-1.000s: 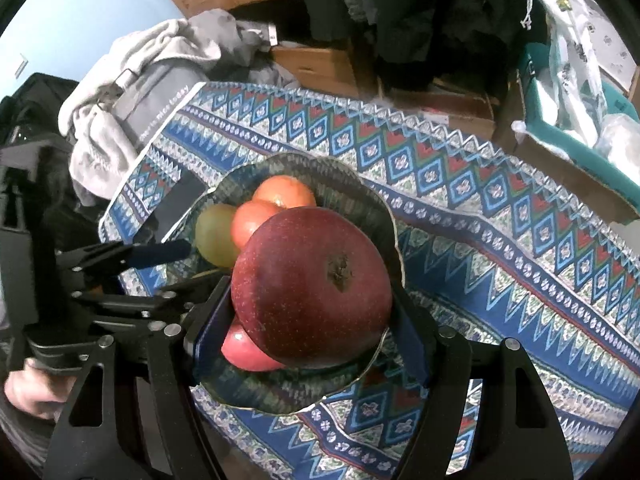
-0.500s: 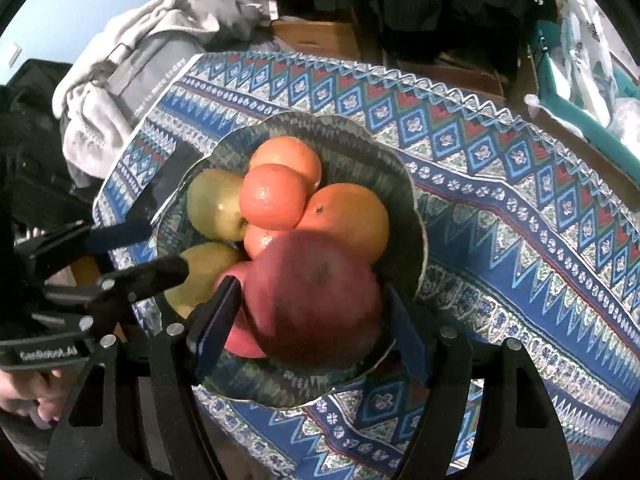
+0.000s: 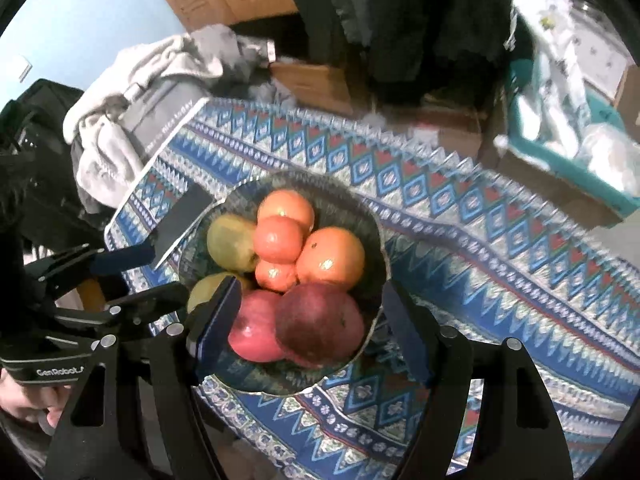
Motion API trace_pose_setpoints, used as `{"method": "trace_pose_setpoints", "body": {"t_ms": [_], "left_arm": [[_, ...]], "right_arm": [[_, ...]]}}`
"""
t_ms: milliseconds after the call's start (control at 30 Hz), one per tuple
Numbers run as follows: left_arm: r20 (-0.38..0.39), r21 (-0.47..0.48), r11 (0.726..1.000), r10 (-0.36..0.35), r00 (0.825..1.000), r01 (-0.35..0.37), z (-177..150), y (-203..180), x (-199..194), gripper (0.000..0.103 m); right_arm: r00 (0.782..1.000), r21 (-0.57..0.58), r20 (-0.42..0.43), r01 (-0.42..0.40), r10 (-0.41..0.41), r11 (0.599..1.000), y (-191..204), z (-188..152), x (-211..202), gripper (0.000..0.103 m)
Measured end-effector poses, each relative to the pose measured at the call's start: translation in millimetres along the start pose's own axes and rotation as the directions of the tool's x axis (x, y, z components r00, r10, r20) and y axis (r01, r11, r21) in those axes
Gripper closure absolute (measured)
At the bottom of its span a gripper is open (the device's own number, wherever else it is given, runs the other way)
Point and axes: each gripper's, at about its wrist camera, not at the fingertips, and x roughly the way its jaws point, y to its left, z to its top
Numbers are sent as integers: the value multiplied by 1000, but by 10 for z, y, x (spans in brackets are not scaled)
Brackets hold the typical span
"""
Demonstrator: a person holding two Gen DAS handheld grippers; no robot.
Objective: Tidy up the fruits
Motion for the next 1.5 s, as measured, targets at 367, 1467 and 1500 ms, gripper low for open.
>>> {"method": "trace_pose_setpoints", "body": {"t_ms": [367,1467,1500], "left_arm": [[105,59,998,-25,994,19,83,-251,-445,23],[321,157,987,-73,944,24,129,-766,-1277,3],[321,157,987,-75,944,25,129,-774,-1279,3]], "right_arm": [[989,-35,133,69,-64,997,96,31,-667,28],[933,10,338,130,-126,991,-95,-383,-1801,16],[932,13,338,131,-128,991,-109,-401,-1805,16]]}}
